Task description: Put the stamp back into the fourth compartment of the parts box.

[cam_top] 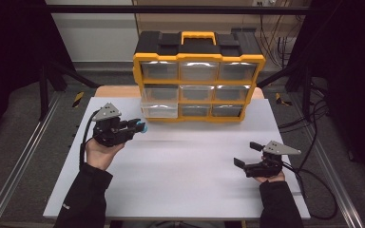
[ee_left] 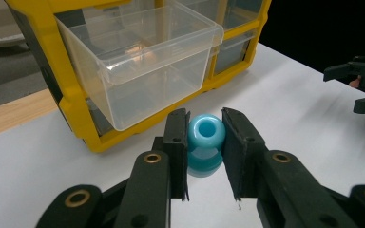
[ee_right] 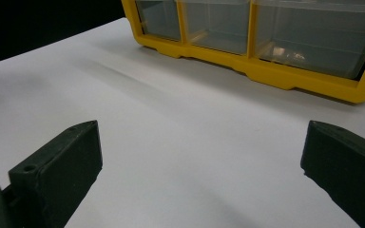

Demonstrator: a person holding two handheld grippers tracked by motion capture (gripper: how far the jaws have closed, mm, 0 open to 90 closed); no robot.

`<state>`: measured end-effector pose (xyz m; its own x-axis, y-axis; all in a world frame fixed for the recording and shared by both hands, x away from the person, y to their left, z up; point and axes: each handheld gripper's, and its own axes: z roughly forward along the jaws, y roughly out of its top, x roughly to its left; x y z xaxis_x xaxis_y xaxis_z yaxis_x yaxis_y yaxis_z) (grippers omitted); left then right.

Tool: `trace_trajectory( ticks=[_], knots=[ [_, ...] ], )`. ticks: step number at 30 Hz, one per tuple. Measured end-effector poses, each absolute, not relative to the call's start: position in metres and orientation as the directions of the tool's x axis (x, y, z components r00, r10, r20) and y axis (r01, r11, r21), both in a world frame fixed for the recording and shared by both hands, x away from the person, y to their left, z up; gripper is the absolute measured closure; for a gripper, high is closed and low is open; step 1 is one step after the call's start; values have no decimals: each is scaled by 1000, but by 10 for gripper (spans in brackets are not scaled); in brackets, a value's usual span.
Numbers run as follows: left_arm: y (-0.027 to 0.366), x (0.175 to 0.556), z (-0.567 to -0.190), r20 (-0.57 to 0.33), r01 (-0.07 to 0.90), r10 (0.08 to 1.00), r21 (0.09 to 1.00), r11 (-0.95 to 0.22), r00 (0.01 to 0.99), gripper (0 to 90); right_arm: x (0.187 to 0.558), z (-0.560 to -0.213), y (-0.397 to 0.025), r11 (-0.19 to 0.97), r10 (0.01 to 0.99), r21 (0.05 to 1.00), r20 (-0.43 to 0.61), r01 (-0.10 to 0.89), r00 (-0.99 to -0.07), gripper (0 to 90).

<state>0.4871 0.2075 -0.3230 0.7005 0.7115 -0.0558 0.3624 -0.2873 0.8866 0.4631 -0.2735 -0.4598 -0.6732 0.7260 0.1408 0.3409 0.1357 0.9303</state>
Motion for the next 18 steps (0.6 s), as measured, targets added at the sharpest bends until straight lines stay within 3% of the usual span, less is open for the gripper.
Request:
trace_trajectory(
  ticks=[18],
  knots=[
    [200,490,-302,-36,326,699,901,-287,715,717,463,-459,-274,134,726,931,140,339,-673,5]
  ],
)
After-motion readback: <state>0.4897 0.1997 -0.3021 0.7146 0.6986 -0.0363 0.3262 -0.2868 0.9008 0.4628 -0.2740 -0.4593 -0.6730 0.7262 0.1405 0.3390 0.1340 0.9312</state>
